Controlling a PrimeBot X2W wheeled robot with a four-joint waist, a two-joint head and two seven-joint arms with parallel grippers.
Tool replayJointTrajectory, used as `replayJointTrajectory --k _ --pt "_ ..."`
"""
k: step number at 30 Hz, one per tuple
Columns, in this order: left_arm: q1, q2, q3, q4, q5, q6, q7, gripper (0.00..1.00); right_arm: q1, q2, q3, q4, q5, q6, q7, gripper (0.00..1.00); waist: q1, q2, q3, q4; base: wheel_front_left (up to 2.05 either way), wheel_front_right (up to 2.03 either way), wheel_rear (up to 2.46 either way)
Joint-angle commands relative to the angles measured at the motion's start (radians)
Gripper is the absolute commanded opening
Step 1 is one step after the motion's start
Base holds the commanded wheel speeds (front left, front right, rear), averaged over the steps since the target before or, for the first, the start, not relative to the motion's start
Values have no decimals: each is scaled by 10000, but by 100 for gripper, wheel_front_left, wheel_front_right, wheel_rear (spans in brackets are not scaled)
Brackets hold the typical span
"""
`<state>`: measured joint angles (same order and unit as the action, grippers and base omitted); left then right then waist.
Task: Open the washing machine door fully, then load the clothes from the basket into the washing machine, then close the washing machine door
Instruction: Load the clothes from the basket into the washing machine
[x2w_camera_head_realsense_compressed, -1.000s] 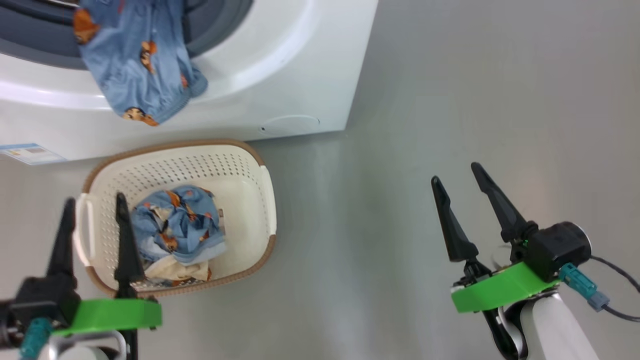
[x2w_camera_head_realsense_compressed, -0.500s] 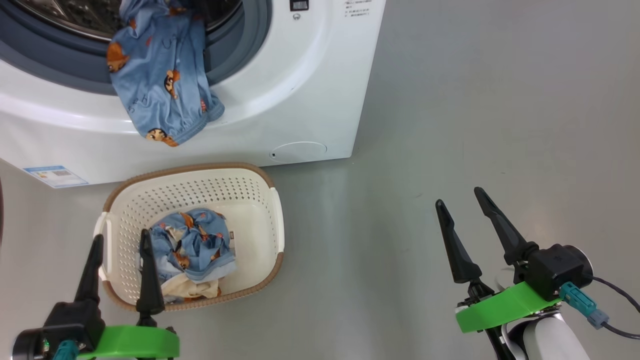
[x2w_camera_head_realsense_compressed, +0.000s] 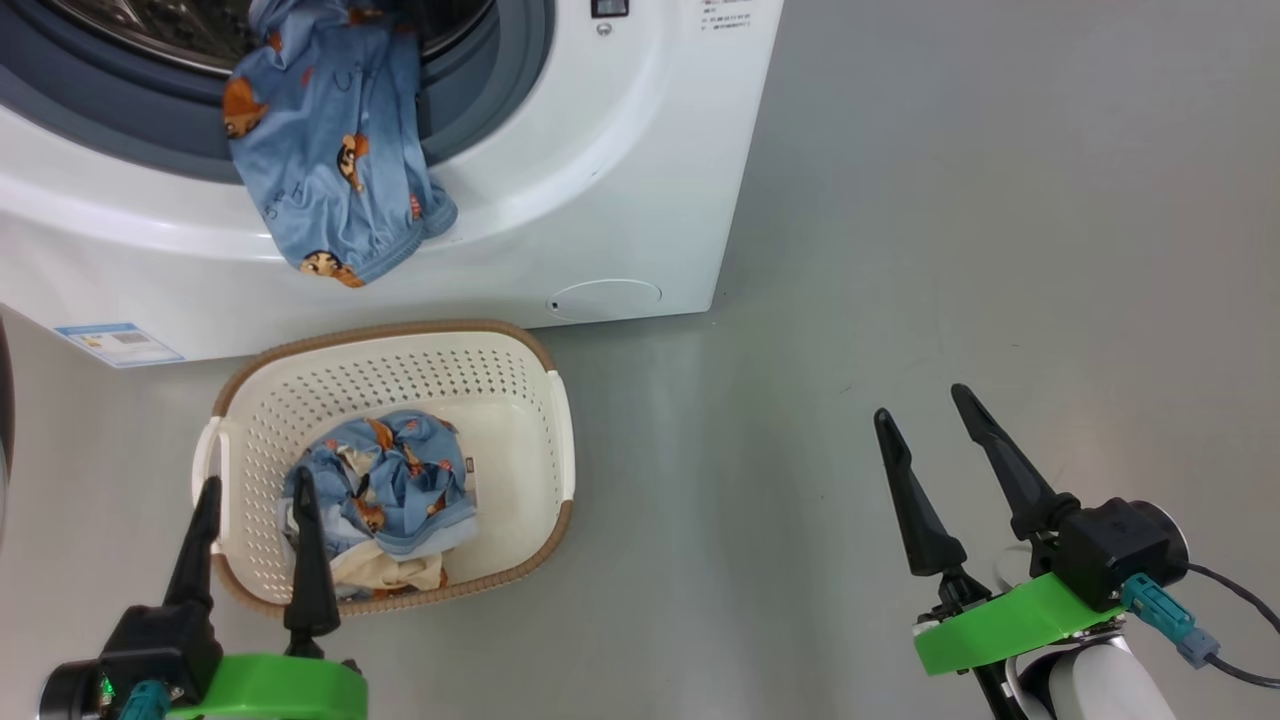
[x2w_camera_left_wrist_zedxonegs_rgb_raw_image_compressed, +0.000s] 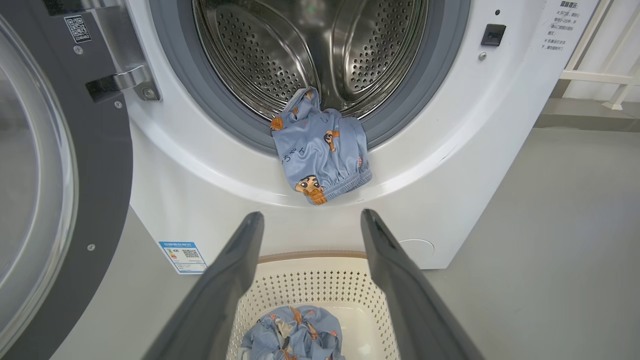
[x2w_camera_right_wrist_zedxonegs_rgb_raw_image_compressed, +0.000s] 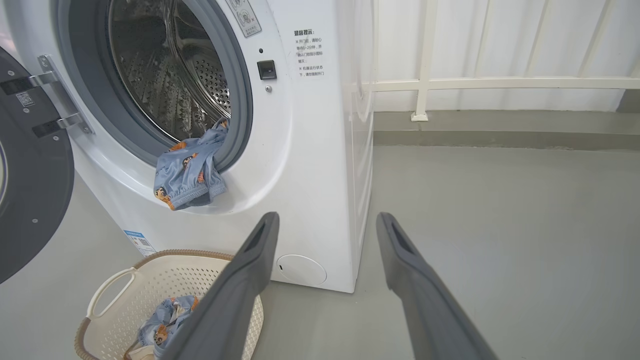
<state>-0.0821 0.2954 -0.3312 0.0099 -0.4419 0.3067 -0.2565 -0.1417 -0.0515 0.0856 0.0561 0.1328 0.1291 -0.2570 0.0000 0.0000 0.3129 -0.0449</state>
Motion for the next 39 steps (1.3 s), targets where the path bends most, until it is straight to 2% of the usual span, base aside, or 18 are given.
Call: replayJointTrajectory --k 1,8,23,33,39 --pt "-198 155 362 -138 -114 -51 -43 100 22 13 261 -266 23 16 -47 100 0 0 -17 -10 0 0 0" --pt "-362 286 437 -84 -202 -138 23 100 34 13 358 -238 86 16 -47 100 0 0 -37 -49 0 0 0" --pt "-2658 643 588 1421 -1132 -1426 933 100 -341 13 642 -412 443 16 -47 100 0 0 1002 -519 0 0 0" --pt "-5302 1070 786 3311 -1541 -2286 1680 100 -880 13 821 -624 902 16 -47 100 0 0 2215 -1285 0 0 0" --pt "-6686 1422 864 4331 -1734 -2654 2363 100 -1199 13 955 -717 1257 16 -47 100 0 0 2873 -1704 0 0 0"
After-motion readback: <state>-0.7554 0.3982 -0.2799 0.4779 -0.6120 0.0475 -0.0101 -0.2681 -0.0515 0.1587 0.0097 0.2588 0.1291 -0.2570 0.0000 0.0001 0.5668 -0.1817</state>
